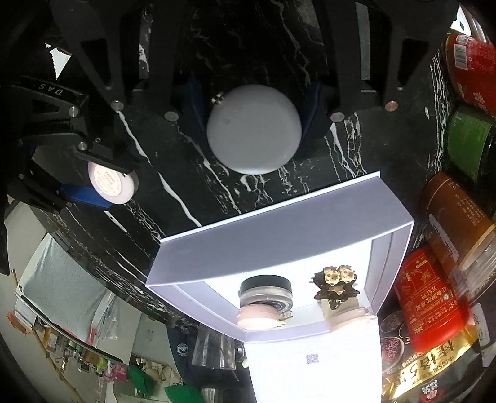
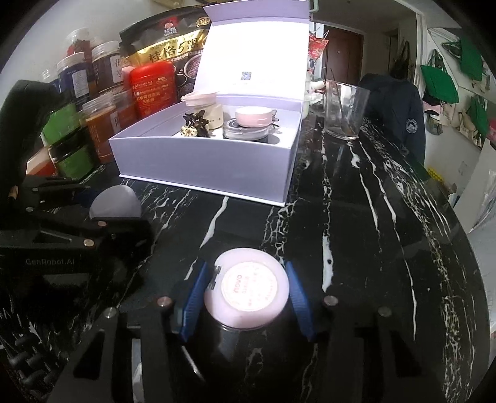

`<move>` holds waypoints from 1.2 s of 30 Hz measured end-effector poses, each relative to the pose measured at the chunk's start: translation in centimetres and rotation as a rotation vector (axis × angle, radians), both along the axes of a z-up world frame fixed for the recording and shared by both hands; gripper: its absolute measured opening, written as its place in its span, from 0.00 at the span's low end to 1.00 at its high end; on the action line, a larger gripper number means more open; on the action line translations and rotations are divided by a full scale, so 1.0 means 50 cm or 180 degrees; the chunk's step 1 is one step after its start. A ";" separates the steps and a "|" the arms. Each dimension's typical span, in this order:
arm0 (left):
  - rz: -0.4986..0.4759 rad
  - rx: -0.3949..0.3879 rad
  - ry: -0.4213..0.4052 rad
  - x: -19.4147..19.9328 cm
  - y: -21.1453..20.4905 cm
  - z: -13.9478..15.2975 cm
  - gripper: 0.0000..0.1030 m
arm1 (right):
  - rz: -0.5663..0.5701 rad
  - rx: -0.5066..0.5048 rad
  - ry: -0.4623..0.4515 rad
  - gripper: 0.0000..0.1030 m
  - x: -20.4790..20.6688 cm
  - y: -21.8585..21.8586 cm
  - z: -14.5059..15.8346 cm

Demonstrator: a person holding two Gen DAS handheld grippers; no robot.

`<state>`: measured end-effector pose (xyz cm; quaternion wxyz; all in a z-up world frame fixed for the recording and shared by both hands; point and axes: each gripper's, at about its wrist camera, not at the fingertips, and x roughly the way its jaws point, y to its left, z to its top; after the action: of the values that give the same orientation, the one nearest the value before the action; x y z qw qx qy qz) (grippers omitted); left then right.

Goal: Organize objects
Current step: 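Lift and carry grey ball case and pink compact toward the white box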

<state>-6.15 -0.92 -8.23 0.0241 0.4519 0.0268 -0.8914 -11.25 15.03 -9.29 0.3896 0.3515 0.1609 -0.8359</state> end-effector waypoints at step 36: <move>-0.0143 -0.0127 0.0019 0.018 0.021 0.091 0.47 | 0.0224 0.0140 0.0067 0.51 0.017 0.003 0.087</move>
<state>-5.24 0.15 -3.69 0.0131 0.4491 -0.0010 -0.8934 -10.42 15.17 -4.93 0.4092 0.3453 0.1956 -0.8216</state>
